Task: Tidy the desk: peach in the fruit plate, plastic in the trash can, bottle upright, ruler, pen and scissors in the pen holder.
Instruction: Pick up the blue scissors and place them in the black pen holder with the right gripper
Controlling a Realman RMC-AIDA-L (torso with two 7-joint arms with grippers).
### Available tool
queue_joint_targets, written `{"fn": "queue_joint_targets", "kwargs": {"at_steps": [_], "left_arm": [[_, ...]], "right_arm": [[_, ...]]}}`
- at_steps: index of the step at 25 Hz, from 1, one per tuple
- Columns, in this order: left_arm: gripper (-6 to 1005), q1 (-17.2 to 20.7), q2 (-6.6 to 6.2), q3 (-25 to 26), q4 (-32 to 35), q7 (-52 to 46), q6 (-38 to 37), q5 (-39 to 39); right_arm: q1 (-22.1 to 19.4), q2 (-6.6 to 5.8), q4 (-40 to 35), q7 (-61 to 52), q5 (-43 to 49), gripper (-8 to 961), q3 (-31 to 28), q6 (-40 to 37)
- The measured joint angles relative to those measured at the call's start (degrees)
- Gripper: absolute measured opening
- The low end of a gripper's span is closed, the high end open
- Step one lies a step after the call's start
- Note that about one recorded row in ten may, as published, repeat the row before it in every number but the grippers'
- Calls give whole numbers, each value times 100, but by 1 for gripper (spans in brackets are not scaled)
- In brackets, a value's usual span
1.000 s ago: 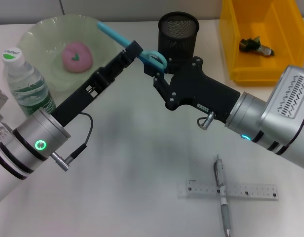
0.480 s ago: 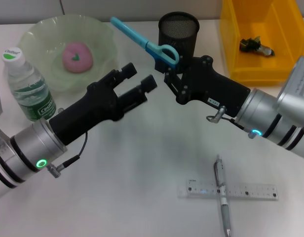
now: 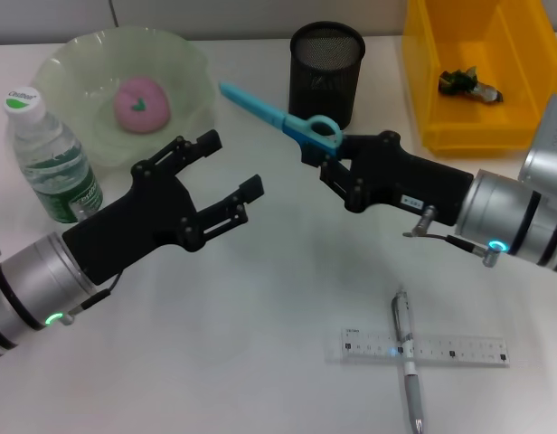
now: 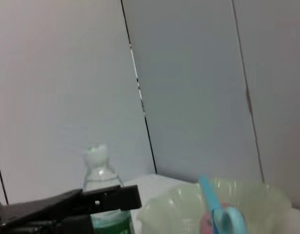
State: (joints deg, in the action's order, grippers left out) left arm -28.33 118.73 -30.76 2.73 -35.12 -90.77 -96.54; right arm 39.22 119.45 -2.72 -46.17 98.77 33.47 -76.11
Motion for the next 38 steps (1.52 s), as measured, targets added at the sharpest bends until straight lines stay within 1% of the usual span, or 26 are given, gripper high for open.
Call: {"fn": "queue_joint_targets", "kwargs": {"at_steps": [5,12,13,14,15,16,20,25,29,34,35,36,38], "left_arm": [[815,34,7,0,80,25,300,-5],[815,-1,22,50,56,94,366,20],[815,-5,23,53,43,113,372,21],[815,-5,23,53,43,113,372,21],[814,-15,25,53,29,126,393,22],[814,-15,25,53,29,126,393,22],[814,-14,34,53,21,130,428,25],[814,-3,39,53,15,131,435,28],[814,9,44,53,8,134,440,32],[814,18,45,53,7,135,440,32],[814,25,45,53,8,137,440,31],[814,25,45,53,8,137,440,31],[814,28,45,53,7,137,440,31]], "right_arm": [[-177,16,-204,3,-29,96,-31,10],[-222,13,-288,9,-57,98,-183,130],[-222,13,-296,18,-62,98,-363,258],[-222,13,-296,18,-62,98,-363,258],[-222,13,-333,29,-64,98,-532,364],[-222,13,-333,29,-64,99,-532,364],[-222,6,-468,35,-67,100,-856,570],[-221,2,-626,4,-70,101,-1009,791],[-189,-5,-666,-70,-70,102,-1001,893],[-159,-12,-944,-557,-37,103,-858,985],[-183,-14,-1188,-955,-32,103,-598,968],[-183,-14,-1188,-955,-32,104,-598,968],[-239,-18,-1548,-1518,-28,104,-156,958]]}}
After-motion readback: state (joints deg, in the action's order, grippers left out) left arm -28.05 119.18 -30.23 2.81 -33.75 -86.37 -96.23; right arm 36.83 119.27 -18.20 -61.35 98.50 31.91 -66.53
